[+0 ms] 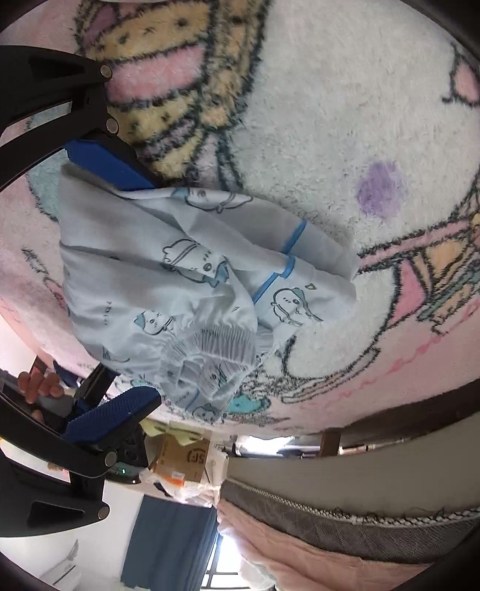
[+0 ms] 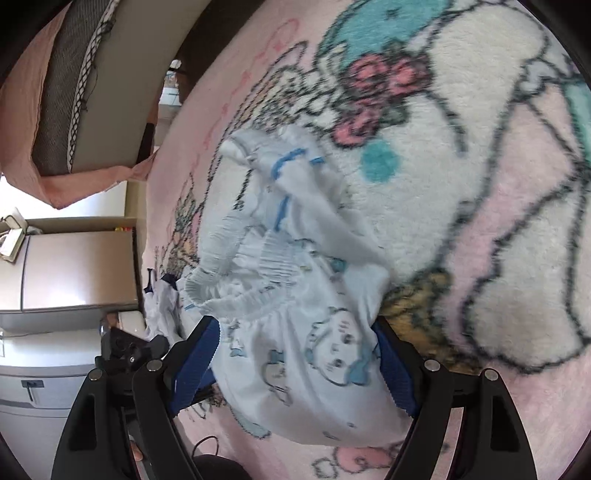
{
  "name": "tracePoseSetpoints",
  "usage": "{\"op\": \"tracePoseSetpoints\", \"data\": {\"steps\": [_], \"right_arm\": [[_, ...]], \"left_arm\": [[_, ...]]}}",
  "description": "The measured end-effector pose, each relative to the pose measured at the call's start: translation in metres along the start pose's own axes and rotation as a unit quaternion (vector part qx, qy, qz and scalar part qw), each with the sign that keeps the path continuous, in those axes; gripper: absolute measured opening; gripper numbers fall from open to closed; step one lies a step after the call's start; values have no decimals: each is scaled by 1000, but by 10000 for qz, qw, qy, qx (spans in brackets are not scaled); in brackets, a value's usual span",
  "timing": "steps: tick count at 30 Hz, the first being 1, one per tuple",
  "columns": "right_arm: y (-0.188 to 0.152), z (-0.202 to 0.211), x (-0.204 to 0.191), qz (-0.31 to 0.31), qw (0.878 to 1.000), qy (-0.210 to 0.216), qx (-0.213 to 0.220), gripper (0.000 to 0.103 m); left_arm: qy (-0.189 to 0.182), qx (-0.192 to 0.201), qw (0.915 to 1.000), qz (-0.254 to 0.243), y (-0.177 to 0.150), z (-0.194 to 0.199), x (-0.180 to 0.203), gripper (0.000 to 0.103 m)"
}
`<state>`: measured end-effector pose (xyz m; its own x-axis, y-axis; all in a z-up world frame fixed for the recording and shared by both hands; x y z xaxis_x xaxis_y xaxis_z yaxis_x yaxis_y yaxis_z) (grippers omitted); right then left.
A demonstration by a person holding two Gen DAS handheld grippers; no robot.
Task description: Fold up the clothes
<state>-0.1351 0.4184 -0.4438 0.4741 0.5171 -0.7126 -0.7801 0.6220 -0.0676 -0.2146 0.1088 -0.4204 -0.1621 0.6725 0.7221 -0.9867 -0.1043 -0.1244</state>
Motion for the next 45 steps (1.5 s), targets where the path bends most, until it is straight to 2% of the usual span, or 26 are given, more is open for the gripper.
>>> {"op": "tracePoseSetpoints", "data": {"steps": [3,7,10,14,22,26,28,29,30,31,32,35,37,39,42,45], "right_arm": [[3,-8,-9,113,9999,-78,-45,88],[5,-10,-12,174,9997,-146,-74,88],[4,-9,-9,140,9999,-75,-54,88],[2,-9,-7,101,9999,-18,0,89],[-3,-13,-17,373,9983,-438,74,87],[-5,-14,-20,510,9964,-681,71,83],[-7,-13,-20,543,9954,-787,100,79],[-7,-12,-20,556,9946,-868,116,72],[-8,-11,-19,567,9936,-973,133,63],[-9,-10,-19,587,9923,-1081,148,59],[-10,-10,-18,602,9912,-1164,162,53],[-11,-8,-16,608,9898,-1272,205,45],[-11,-8,-15,616,9884,-1370,238,40],[-12,-7,-16,641,9872,-1437,260,31],[-14,-7,-17,655,9872,-1426,302,19],[-16,-7,-20,727,9869,-1402,337,16]], "left_arm": [[11,-9,10000,-84,2,-3,3,103],[25,-27,9997,-224,5,-3,5,103],[237,-80,9979,-592,5,-6,11,103],[434,37,9947,-935,-4,-9,16,103],[757,272,9880,-1317,-14,-13,22,103],[784,485,9883,-1212,-17,-10,20,103],[593,604,9916,-980,-17,-7,14,103],[476,637,9932,-849,-16,-5,10,102],[449,667,9940,-735,-16,-2,7,98],[432,698,9947,-622,-16,1,3,94],[415,729,9952,-509,-15,4,0,85],[510,841,9947,-295,-17,10,-8,63],[426,806,9957,-179,-18,10,-13,50],[334,767,9965,-62,-18,9,-17,30],[211,732,9971,-16,-20,8,-18,24],[215,777,9966,-158,-21,6,-12,18]]}}
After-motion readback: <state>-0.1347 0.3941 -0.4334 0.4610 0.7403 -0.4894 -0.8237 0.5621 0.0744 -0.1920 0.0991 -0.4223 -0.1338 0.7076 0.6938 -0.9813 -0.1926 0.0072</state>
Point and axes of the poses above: each gripper's, at about its wrist camera, not at the fingertips, and z roughly against the way its jaws point, x to its right, y to its top, the point moved 1 cm from there along -z, roughly the way its jaws point, and after that the axes turned 3 degrees about -z, right-handed, at the moved point
